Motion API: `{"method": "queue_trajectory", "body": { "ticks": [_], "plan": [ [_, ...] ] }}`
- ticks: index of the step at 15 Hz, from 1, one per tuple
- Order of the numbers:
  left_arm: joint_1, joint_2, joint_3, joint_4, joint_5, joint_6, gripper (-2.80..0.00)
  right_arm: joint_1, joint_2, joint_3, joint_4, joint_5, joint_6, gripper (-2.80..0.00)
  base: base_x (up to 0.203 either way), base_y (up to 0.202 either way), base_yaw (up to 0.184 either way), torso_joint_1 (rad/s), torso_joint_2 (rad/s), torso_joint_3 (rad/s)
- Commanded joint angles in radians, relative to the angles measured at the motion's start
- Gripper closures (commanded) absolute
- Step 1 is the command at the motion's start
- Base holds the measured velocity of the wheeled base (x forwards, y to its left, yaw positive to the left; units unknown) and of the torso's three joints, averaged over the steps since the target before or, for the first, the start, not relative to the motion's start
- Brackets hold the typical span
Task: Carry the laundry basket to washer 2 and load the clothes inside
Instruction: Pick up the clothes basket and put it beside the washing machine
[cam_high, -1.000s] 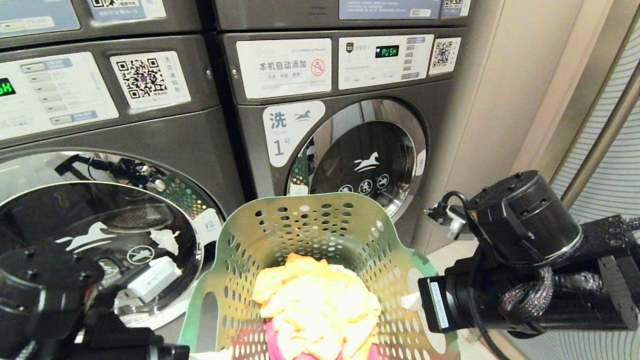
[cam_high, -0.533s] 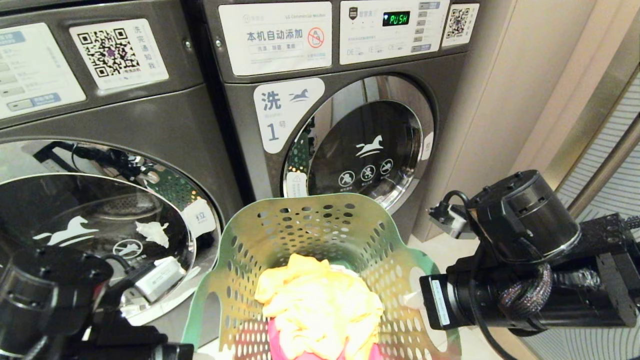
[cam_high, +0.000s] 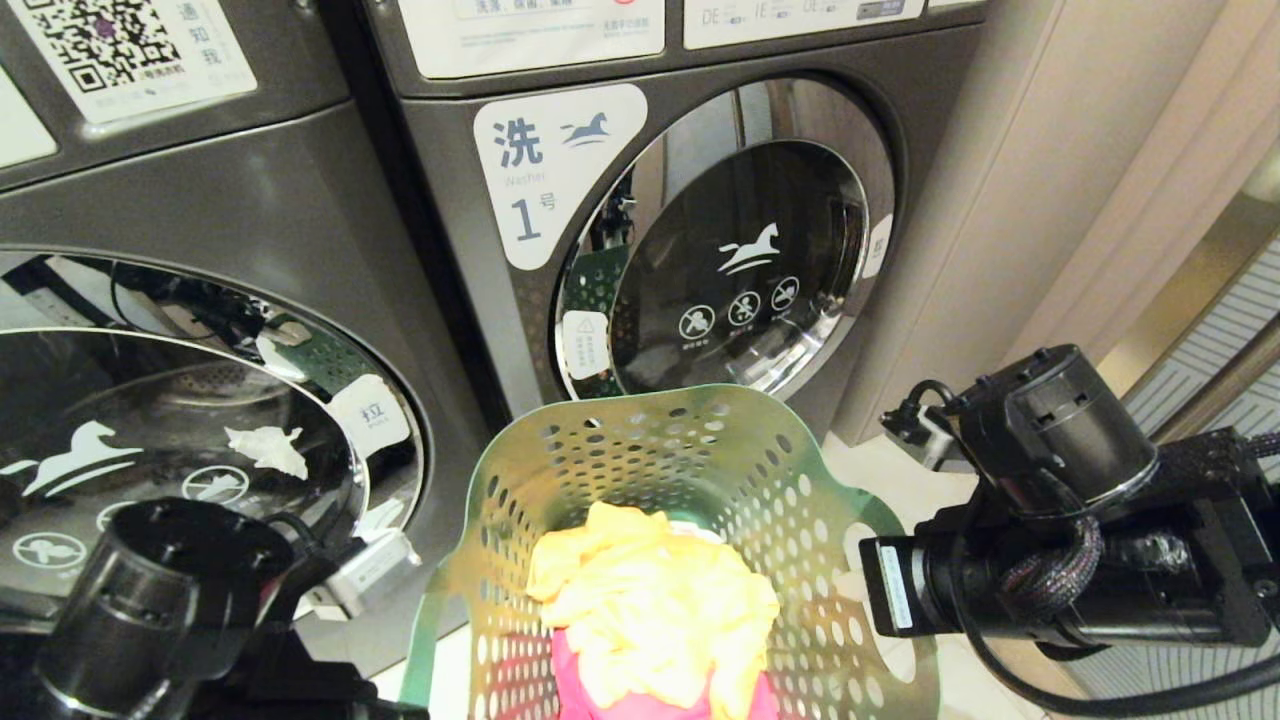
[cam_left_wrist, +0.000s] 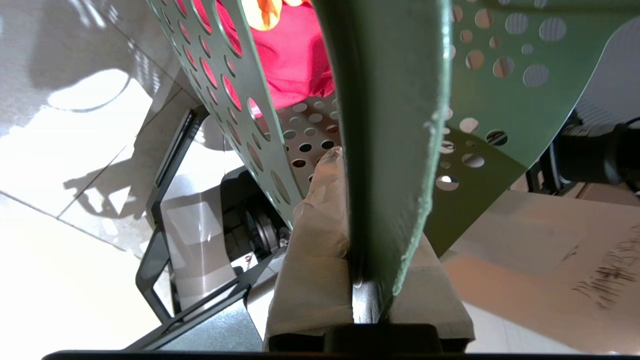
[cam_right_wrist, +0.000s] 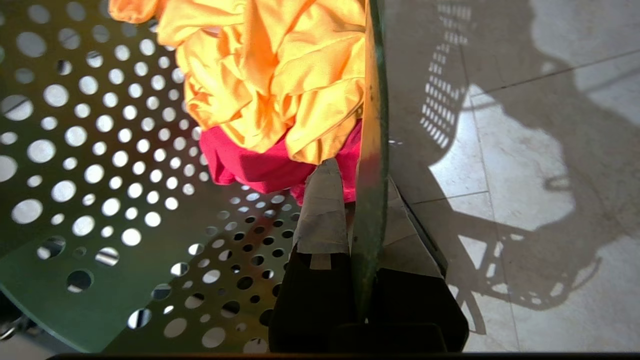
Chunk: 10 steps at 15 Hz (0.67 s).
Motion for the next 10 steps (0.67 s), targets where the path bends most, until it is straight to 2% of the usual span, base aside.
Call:
{"method": "queue_trajectory", "body": {
  "ticks": [1,7,10],
  "plan": [
    [-0.004,0.040,-0.003,-0.001,-0.001,0.006,0.00,-0.004,0.000,0.023,0.000,-0.023,0.003,0.00,0.000,0.000,0.000,0.007,0.01,-0.193],
    [-0.012,0.114,-0.077,-0.001,0.000,0.018,0.00,-0.020,-0.002,0.029,-0.003,-0.027,0.007,0.00,0.000,0.000,0.000,0.003,0.00,-0.199],
    [-0.042,0.137,-0.111,-0.001,0.000,0.018,0.00,-0.050,-0.006,0.014,-0.004,-0.028,0.004,0.00,0.000,0.000,0.000,0.004,0.00,-0.198]
  ]
}}
